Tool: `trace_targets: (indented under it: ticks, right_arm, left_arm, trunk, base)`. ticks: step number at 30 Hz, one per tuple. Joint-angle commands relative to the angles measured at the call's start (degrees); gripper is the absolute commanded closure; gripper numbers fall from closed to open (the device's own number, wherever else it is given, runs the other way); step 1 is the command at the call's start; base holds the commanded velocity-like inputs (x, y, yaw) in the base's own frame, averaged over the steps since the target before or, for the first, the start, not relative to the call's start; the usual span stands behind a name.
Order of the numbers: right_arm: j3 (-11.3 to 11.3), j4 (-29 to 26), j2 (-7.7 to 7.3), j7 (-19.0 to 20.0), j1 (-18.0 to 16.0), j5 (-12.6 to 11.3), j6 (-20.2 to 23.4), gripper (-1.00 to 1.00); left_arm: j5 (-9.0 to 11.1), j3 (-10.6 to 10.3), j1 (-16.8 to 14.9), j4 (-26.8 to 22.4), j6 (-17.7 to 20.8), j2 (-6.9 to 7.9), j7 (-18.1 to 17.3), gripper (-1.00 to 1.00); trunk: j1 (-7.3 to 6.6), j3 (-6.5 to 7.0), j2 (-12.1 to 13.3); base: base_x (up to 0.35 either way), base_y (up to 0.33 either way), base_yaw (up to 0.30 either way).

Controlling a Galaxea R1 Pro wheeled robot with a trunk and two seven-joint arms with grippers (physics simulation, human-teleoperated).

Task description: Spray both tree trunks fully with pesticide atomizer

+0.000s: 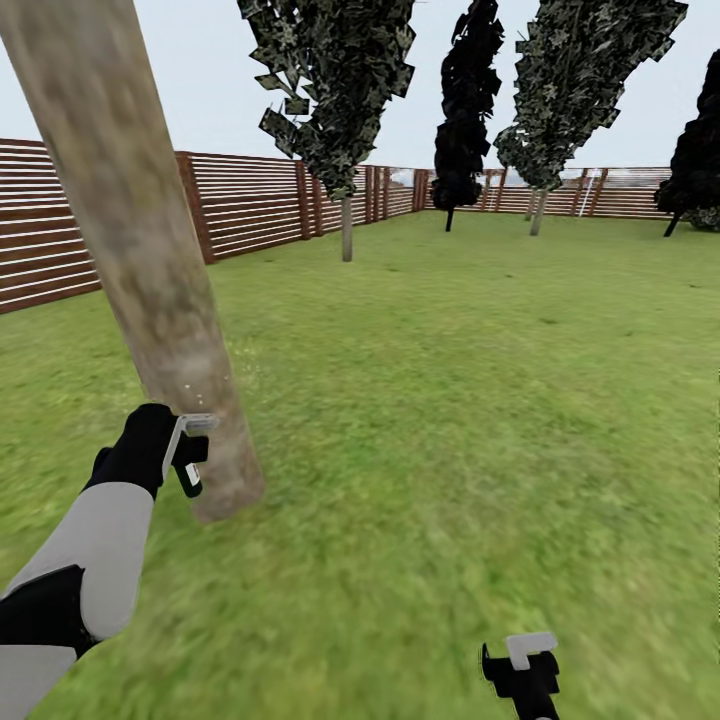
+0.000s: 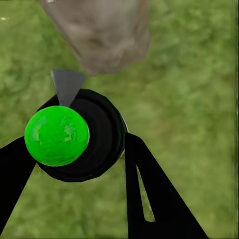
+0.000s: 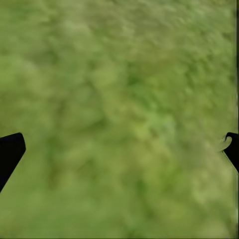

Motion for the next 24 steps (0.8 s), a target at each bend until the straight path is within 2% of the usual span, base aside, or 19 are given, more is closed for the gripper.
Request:
trace_targets:
  ticks: [1, 5, 13, 15, 18, 19, 20, 21, 22, 24]
  right_arm:
    - [-0.4, 0.1, 0.03, -0.2, -0.1, 0.6, -0.2, -1.00]
    - [-0.4, 0.1, 0.04, -0.3, -0.1, 0.6, -0.2, -1.00]
    - [-0.4, 0.1, 0.05, -0.3, -0.1, 0.6, -0.2, -1.00]
    - [-0.4, 0.1, 0.05, -0.3, -0.1, 0.6, -0.2, -1.00]
    - [-0.4, 0.1, 0.05, -0.2, -0.1, 0.6, -0.2, -1.00]
    - [-0.4, 0.1, 0.05, -0.2, -0.1, 0.6, -0.2, -1.00]
    - [-0.4, 0.1, 0.05, -0.3, -0.1, 0.6, -0.2, -1.00]
    - [-0.4, 0.1, 0.05, -0.3, -0.1, 0.6, -0.2, -1.00]
    - [-0.4, 0.1, 0.05, -0.3, -0.1, 0.6, -0.2, -1.00]
    - [-0.4, 0.2, 0.05, -0.3, -0.1, 0.6, -0.2, -1.00]
  left_arm:
    - [-0.6, 0.2, 0.0, -0.1, 0.2, -0.04, -0.6, 1.00]
    - [-0.6, 0.1, -0.1, -0.1, 0.2, -0.04, -0.6, 1.00]
    - [-0.7, 0.0, 0.0, -0.1, 0.2, 0.82, -0.6, 1.00]
    - [-0.6, 0.0, 0.2, 0.1, 0.1, -0.15, -0.6, 1.00]
    - [-0.5, 0.2, -0.1, 0.1, 0.1, -3.18, -0.7, 1.00]
    - [-0.6, 0.1, 0.0, 0.0, 0.1, -3.78, -0.6, 1.00]
    - [-0.6, 0.0, 0.0, 0.0, 0.1, -3.70, -0.6, 1.00]
    - [-0.7, 0.0, 0.1, 0.0, 0.1, -3.39, -0.6, 1.00]
    - [-0.9, 0.0, 0.2, 0.0, 0.1, -2.32, -0.6, 1.00]
    - [-0.8, -0.1, 0.3, 0.0, 0.1, 2.35, -0.7, 1.00]
  trunk:
    - [0.00, -0.05, 0.0]
    - [0.00, -0.05, 0.0]
    - [0.00, -0.05, 0.0]
    - [0.00, -0.05, 0.0]
    - [0.00, -0.05, 0.0]
    - [0.00, -0.05, 0.0]
    - [0.00, -0.05, 0.0]
    - [0.00, -0.05, 0.0]
    - [0.00, -0.05, 0.0]
    - [0.00, -0.05, 0.0]
  base:
    - [0.098, -0.276, 0.000]
    - [0.028, -0.276, 0.104]
    - [0.001, -0.276, 0.270]
    - [0.033, -0.276, 0.277]
    - [0.134, -0.267, 0.277]
    - [0.154, -0.263, 0.277]
    - [0.155, -0.263, 0.277]
    - [0.156, -0.263, 0.277]
    - [0.158, -0.262, 0.277]
    - [0.182, -0.242, 0.277]
